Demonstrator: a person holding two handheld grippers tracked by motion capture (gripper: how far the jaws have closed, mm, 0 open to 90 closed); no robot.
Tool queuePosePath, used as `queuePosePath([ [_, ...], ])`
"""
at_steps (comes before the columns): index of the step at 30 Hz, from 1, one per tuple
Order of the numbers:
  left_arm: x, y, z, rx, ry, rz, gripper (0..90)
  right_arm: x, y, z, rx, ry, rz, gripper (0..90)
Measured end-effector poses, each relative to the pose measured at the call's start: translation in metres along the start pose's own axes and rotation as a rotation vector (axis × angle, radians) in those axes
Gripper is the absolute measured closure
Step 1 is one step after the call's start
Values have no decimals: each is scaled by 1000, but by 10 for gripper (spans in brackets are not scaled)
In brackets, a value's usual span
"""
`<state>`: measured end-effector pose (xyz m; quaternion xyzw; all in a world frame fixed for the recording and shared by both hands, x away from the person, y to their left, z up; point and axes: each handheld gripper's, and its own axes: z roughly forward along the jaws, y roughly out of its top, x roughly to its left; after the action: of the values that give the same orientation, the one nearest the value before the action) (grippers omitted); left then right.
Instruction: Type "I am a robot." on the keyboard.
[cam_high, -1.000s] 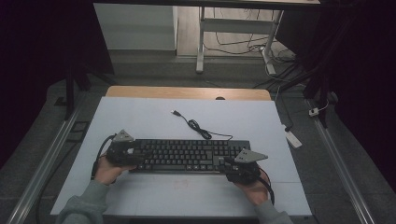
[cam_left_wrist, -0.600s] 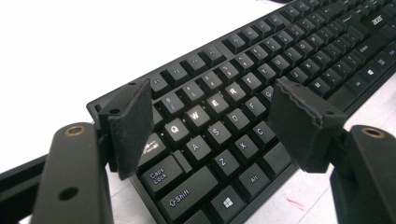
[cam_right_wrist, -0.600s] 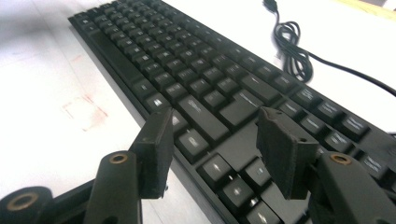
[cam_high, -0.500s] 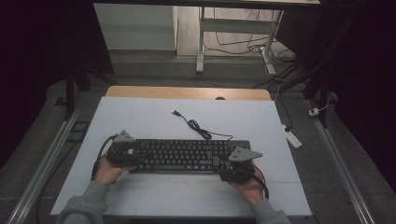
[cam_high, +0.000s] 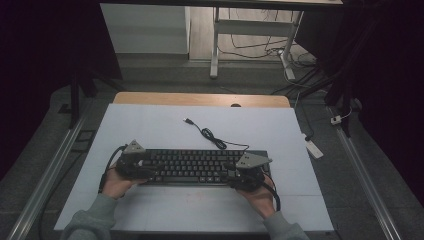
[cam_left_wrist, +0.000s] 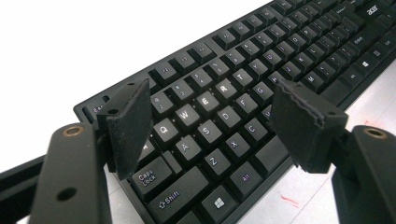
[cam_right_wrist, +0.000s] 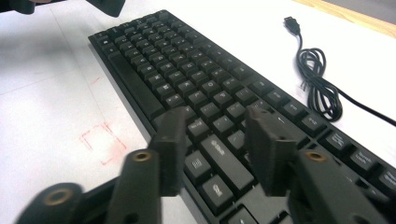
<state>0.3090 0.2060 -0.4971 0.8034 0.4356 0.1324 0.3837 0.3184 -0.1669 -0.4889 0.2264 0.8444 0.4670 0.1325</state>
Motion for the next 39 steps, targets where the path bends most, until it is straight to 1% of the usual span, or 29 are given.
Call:
queuePosePath([
  [8, -1, 0, 1, 5, -2, 4, 296, 3, 10, 8, 29, 36, -16, 891],
  [15, -2, 0, 2, 9, -4, 10, 294, 6, 16, 23, 51, 62, -16, 895],
  [32, -3, 0, 3, 19, -7, 19, 287, 21, 31, 78, 120, 115, -26, 894],
  [35, -2, 0, 3, 17, -7, 19, 287, 24, 33, 84, 134, 119, -33, 894],
  [36, -2, 0, 3, 15, -8, 18, 287, 25, 33, 86, 130, 124, -33, 894],
  [39, -2, 0, 2, 15, -8, 20, 287, 25, 34, 88, 139, 124, -35, 894],
])
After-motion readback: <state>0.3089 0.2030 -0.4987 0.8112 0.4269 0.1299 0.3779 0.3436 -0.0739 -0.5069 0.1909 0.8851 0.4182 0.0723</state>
